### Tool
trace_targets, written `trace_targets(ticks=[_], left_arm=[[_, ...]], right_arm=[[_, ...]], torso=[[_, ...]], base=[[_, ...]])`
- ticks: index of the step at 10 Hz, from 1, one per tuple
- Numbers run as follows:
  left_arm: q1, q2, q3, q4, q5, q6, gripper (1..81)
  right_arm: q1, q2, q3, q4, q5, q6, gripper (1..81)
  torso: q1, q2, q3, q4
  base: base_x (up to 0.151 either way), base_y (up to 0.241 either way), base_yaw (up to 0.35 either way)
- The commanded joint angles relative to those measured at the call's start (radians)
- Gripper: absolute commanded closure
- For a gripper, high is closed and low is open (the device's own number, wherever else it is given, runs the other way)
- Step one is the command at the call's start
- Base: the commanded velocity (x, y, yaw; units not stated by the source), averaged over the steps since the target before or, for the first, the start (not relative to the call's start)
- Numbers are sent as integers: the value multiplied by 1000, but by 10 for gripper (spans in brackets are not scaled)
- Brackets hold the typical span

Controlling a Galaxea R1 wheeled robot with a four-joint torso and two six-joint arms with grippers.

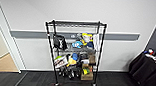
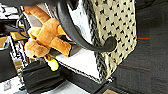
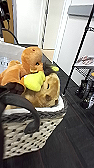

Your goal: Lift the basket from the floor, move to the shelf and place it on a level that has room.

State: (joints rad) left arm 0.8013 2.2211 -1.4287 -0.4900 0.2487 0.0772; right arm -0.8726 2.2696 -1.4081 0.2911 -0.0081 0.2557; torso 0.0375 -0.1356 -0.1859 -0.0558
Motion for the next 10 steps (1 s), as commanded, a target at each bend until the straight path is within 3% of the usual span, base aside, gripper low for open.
trace_targets(ticks=[1, 2, 3, 6, 10], left_arm=[[-129, -1, 31, -13, 38, 1, 811], [-126, 3, 30, -10, 38, 3, 811], [-124, -1, 16, -12, 38, 3, 811], [-113, 5, -5, -12, 38, 4, 811], [-113, 43, -9, -13, 40, 4, 811]], right_arm=[[115, -8, 22, -4, -9, 0, 811], [115, -8, 22, -4, -9, -1, 811], [109, -8, 17, -4, -9, -1, 811], [99, -5, 6, -3, -7, -3, 811], [94, 6, -3, -3, -9, -4, 811]], torso=[[0, 0, 42, 0], [0, 0, 75, 0], [0, 1, 9, 0], [-2, 1, 45, 0], [-2, 1, 49, 0]], base=[[0, 0, 0], [0, 0, 0], [0, 0, 0], [0, 0, 0], [0, 0, 0]])
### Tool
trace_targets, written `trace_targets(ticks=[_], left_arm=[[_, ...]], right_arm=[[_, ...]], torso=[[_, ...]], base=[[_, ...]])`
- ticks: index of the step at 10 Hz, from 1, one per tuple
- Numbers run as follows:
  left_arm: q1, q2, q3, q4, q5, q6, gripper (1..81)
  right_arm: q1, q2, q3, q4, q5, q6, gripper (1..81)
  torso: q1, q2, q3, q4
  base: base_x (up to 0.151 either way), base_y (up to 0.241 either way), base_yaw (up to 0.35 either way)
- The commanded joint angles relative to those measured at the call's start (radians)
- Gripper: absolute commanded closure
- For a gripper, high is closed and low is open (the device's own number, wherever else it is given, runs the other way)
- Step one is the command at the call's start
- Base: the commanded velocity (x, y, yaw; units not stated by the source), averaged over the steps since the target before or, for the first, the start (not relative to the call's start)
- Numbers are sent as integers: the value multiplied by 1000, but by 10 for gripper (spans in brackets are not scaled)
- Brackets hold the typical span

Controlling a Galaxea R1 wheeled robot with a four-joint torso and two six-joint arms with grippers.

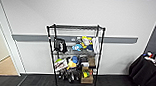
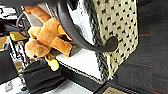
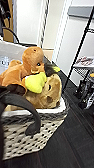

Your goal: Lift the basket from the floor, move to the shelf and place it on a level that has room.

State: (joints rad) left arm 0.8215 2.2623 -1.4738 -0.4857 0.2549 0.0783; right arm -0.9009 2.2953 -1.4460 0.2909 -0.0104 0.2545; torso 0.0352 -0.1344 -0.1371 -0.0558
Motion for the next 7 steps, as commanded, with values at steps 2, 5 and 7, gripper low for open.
trace_targets(ticks=[2, 5, 7], left_arm=[[-133, 10, 35, -16, 33, 5, 811], [-132, 8, 35, -17, 32, 5, 811], [-133, 7, 33, -17, 32, 4, 811]], right_arm=[[122, -20, 33, -4, -6, -3, 811], [122, -20, 32, -4, -8, -4, 811], [119, -18, 29, -4, -8, -6, 811]], torso=[[0, 0, 0, 0], [0, 0, 0, 0], [0, 0, 0, 0]], base=[[0, 0, 0], [0, 0, 0], [33, 0, 0]])
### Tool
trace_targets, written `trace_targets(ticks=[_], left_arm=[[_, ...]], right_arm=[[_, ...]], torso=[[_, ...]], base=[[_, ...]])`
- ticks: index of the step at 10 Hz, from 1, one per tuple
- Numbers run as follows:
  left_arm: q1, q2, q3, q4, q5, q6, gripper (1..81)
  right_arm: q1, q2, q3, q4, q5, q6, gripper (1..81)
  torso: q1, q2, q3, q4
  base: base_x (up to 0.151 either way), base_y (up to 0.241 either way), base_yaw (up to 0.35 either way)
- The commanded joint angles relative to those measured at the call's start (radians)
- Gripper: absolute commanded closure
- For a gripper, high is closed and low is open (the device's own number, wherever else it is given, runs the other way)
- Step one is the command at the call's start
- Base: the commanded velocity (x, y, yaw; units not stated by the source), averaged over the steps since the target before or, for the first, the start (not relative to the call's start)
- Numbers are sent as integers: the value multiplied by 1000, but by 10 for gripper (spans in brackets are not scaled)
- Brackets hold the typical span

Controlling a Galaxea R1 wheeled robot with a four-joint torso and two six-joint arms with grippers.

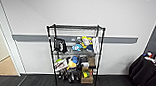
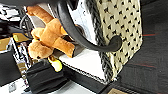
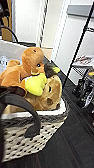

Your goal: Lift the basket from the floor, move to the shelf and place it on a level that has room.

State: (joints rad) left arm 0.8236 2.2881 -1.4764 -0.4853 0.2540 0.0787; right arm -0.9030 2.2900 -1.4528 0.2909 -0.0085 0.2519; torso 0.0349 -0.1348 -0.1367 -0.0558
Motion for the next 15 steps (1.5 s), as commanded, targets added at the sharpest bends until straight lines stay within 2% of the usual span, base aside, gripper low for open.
trace_targets(ticks=[1, 9, 12, 15], left_arm=[[-136, -18, 36, -18, 33, 4, 811], [-132, -24, 42, -19, 30, 6, 811], [-97, -24, 51, -18, 19, 9, 811], [-24, -27, 68, -18, -55, 47, 811]], right_arm=[[118, -13, 34, -4, -10, -5, 811], [112, -15, 36, -2, -8, -3, 811], [78, -18, 40, -1, -5, -5, 811], [25, -22, 40, 1, 15, -3, 811]], torso=[[0, 0, 0, 0], [-2, 0, 0, 0], [-2, 0, 0, 0], [-2, 0, 0, 0]], base=[[80, 0, 0], [106, 0, 0], [133, 0, 0], [139, 0, 0]])
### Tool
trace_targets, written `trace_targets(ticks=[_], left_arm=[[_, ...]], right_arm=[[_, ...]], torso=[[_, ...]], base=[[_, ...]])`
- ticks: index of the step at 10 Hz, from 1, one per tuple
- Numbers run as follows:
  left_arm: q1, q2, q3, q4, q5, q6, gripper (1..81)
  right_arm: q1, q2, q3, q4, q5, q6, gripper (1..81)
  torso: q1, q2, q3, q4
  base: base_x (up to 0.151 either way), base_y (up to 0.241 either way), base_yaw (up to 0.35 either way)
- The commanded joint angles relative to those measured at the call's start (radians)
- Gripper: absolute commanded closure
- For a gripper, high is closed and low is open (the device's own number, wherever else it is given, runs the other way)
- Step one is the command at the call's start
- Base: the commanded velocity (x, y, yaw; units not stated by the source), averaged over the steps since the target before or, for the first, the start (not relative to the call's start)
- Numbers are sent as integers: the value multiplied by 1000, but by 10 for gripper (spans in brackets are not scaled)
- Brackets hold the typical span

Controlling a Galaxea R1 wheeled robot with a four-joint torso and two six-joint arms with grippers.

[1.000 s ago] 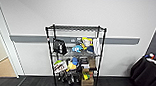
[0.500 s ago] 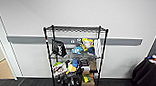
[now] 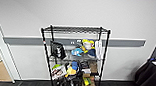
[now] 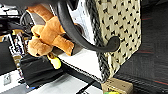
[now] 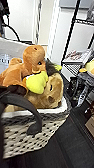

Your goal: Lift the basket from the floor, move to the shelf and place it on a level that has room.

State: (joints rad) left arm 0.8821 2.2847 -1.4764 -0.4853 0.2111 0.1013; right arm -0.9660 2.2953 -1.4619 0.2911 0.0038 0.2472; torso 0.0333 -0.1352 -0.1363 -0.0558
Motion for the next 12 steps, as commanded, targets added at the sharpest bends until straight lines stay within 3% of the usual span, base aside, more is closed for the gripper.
trace_targets(ticks=[1, 4, 12], left_arm=[[-64, -25, 74, -16, -19, 28, 811], [-18, -25, 103, -9, -85, 54, 811], [-15, -19, 97, -9, -85, 55, 811]], right_arm=[[66, -31, 55, 0, 20, 0, 811], [22, -44, 65, -1, 76, -3, 811], [28, -58, 72, -1, 76, -2, 811]], torso=[[0, 0, 0, 0], [0, 0, 0, 0], [-1, 0, 0, 0]], base=[[142, 0, 0], [143, 0, 0], [154, 0, 0]])
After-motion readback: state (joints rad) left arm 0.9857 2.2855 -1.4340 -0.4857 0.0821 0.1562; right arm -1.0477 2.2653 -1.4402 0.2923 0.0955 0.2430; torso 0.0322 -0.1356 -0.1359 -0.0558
